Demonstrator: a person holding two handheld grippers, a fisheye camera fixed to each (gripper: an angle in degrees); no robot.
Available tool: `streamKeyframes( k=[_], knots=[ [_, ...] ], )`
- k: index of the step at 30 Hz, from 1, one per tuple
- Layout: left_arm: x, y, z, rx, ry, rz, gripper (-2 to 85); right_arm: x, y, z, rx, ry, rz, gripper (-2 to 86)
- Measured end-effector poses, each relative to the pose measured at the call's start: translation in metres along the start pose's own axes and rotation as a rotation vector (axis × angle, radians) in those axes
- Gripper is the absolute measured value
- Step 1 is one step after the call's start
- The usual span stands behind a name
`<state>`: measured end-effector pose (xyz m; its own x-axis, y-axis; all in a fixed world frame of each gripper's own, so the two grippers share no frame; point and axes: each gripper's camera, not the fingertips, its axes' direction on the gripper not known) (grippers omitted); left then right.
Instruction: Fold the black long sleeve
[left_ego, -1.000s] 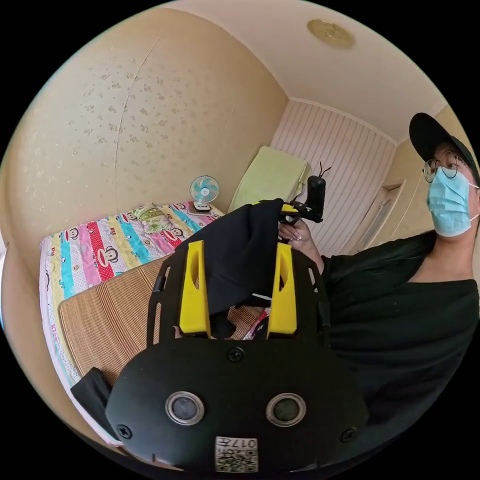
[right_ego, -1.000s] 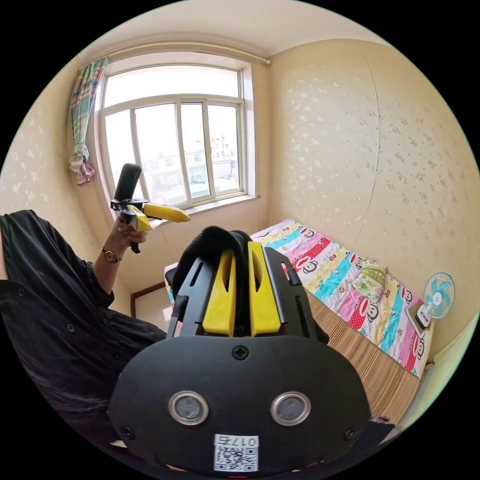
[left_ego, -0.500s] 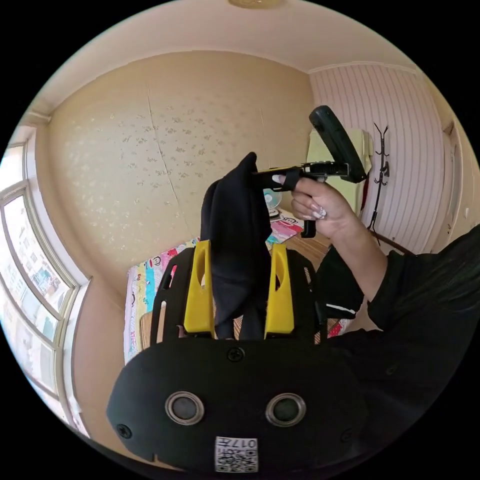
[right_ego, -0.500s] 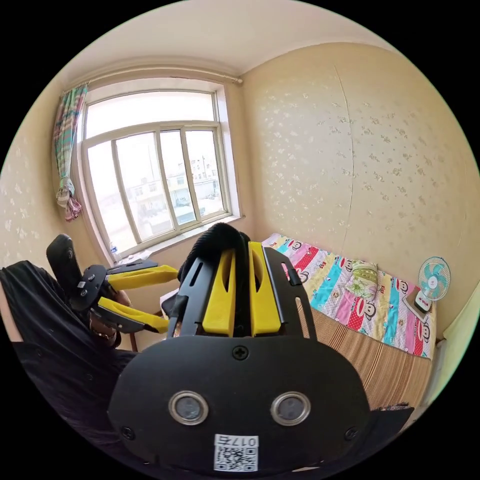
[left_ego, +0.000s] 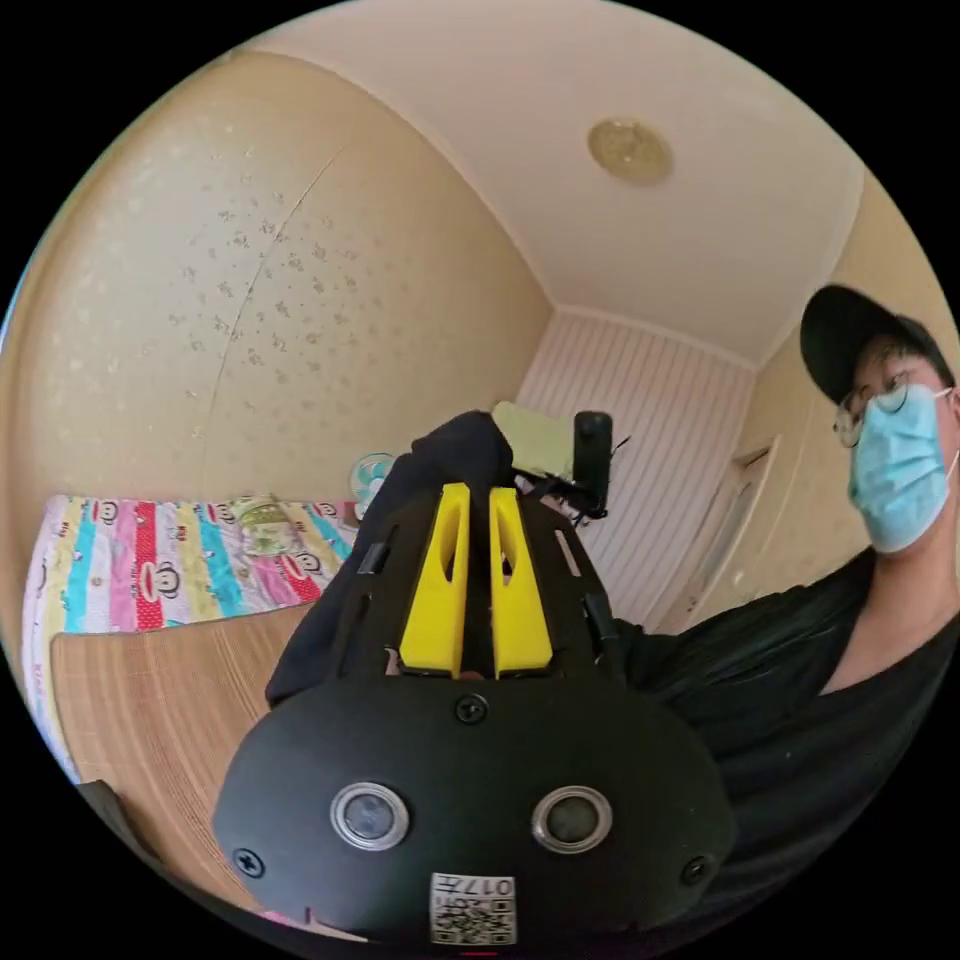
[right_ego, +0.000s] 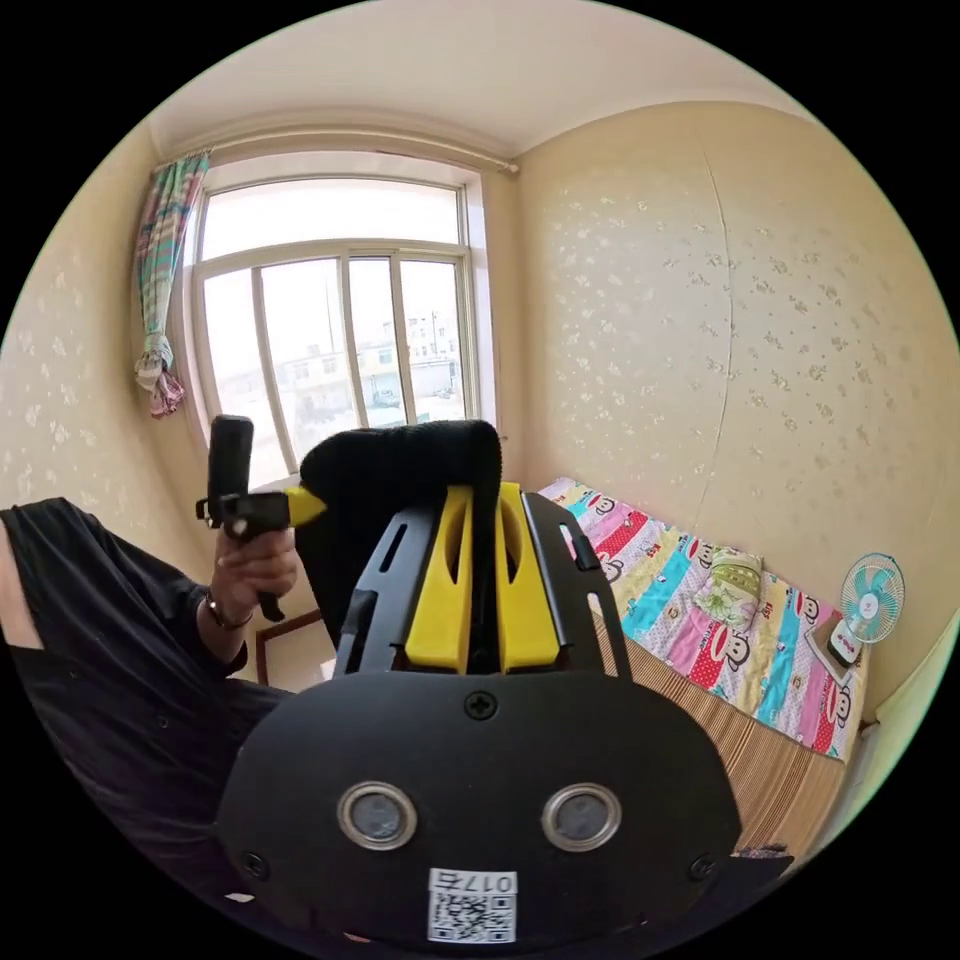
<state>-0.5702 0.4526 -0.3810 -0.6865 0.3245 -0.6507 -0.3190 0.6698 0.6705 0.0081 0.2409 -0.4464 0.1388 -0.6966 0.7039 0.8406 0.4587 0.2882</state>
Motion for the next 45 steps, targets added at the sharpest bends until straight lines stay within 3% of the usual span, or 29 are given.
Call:
streamKeyframes(
  k=[4,8,15,17,20,23,25,31,34,37,39,42,45],
  knots=[
    [-0.039,-0.034,-0.009,0.068,0.249,-0.128,3.6,0.018,0.040,-0.014,0.100,-0.183,-0.044,4.5],
    [-0.046,-0.065,0.001,0.021,0.406,-0.122,3.6,0.029,0.102,-0.031,0.277,-0.173,0.033,5.1],
    [-0.037,-0.121,-0.007,-0.056,0.474,-0.077,3.9,0.043,0.198,0.021,0.193,-0.480,0.259,14.9],
    [-0.035,-0.133,-0.015,-0.060,0.493,-0.058,3.9,0.044,0.202,0.053,0.127,-0.443,0.337,13.9],
    [-0.035,-0.154,-0.037,-0.048,0.507,-0.074,4.0,0.049,0.182,0.087,0.051,-0.458,0.361,5.3],
    [-0.041,-0.175,-0.090,0.009,0.430,-0.092,3.9,0.054,0.147,0.056,0.133,-0.201,0.380,4.1],
    [-0.036,-0.187,-0.147,0.040,0.273,-0.055,3.9,0.050,0.110,0.012,0.201,-0.063,0.315,3.7],
    [0.030,-0.188,-0.238,0.083,-0.155,0.057,2.5,-0.020,0.025,-0.062,0.352,0.093,0.090,3.4],
    [0.063,-0.204,-0.260,0.184,-0.235,0.082,2.0,-0.050,-0.015,-0.083,0.426,0.226,0.047,3.4],
    [0.072,-0.264,-0.262,0.125,-0.364,0.086,1.7,-0.044,-0.066,-0.091,0.438,0.291,0.075,3.5],
    [0.051,-0.311,-0.252,0.069,-0.400,0.056,1.7,-0.024,-0.104,-0.075,0.350,0.360,0.077,3.6],
    [-0.029,-0.396,-0.217,-0.058,-0.393,-0.073,2.2,0.047,-0.170,-0.001,0.017,0.456,0.106,3.8],
    [-0.153,-0.468,-0.148,-0.220,-0.608,-0.228,3.6,0.158,-0.201,0.123,-0.312,0.491,0.192,4.2]
  ],
)
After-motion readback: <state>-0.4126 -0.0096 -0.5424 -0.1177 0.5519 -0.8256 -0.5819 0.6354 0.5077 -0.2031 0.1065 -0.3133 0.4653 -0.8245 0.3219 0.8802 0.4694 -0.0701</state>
